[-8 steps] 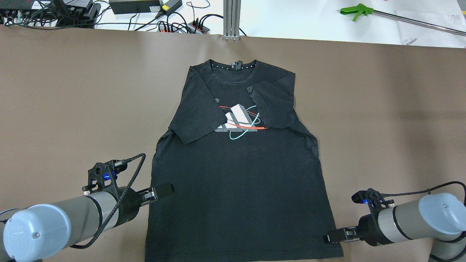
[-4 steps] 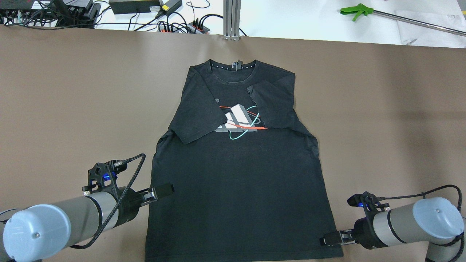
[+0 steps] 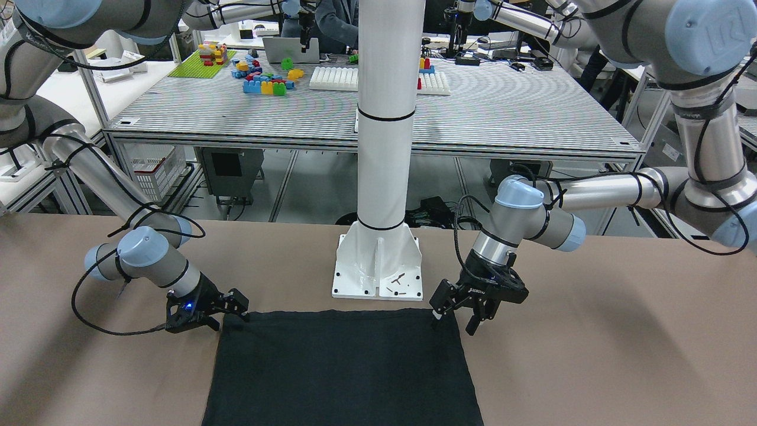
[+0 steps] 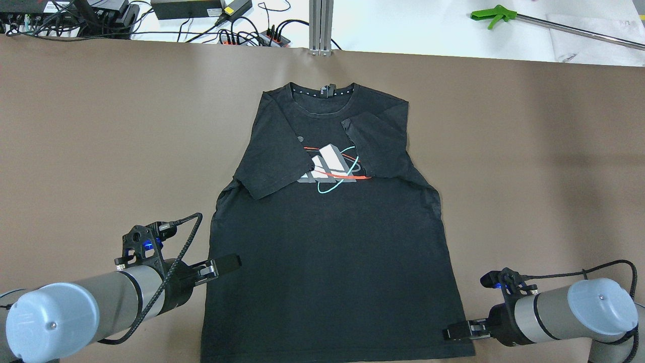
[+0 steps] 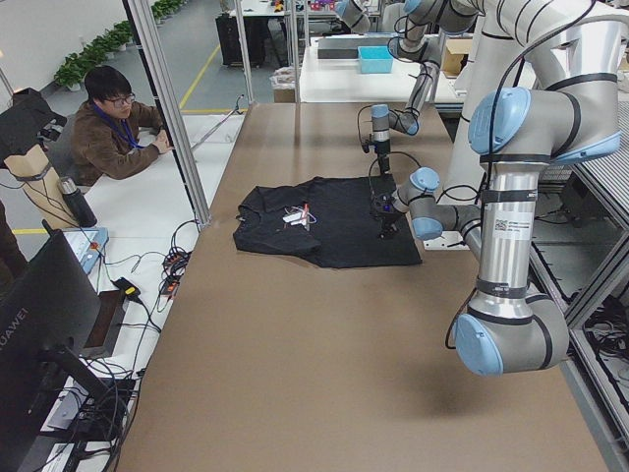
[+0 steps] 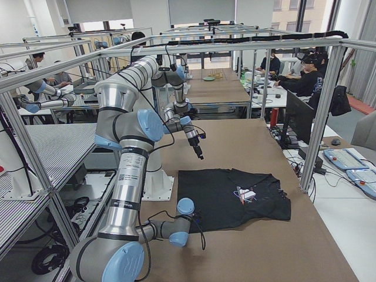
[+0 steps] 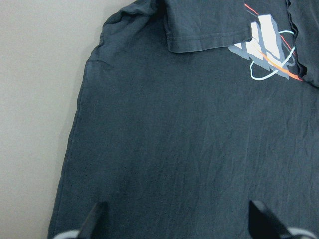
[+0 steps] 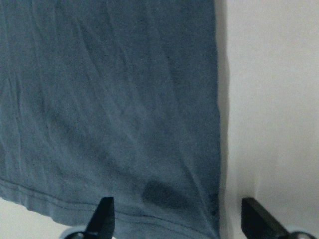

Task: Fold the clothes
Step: 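Lower both grippers onto the hem corners nearest the robot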

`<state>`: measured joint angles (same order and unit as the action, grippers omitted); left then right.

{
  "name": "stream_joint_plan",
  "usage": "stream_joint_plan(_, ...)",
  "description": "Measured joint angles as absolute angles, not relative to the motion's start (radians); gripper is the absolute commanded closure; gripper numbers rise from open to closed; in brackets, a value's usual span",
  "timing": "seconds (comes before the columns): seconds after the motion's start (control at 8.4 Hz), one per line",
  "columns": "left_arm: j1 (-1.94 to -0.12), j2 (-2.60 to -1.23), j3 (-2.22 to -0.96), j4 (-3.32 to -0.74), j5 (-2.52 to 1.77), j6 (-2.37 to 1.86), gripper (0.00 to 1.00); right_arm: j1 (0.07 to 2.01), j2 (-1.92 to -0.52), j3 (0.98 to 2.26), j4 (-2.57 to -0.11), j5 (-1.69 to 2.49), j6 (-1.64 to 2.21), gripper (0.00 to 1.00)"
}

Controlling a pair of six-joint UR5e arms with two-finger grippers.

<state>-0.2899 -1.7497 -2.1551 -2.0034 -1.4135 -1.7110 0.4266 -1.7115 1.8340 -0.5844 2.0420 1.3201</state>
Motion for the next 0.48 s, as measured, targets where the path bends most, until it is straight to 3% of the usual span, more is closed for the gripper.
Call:
stream_joint_plan(0.12, -0.29, -1.75, -2.154, -2.003, -1.414, -1.71, 0.0, 0.424, -1.712, 1.832, -0.584, 2.041, 1.32, 0.27)
stream_joint_plan(0.24, -0.29, -1.751, -2.153, -2.003, -1.414, -1.71, 0.0, 0.418, -1.712, 1.831, -0.585, 2.04, 1.32, 0.65)
stream_joint_plan(0.36, -0.29, -1.753, -2.153, -2.003, -1.414, -1.709, 0.0, 0.414, -1.712, 1.83, -0.584, 2.04, 1.321, 0.92)
stream_joint_plan(0.48, -0.29, -1.754, -2.152, -2.003, -1.414, -1.708, 0.0, 0.412, -1.712, 1.83, -0.584, 2.039, 1.327, 1.0)
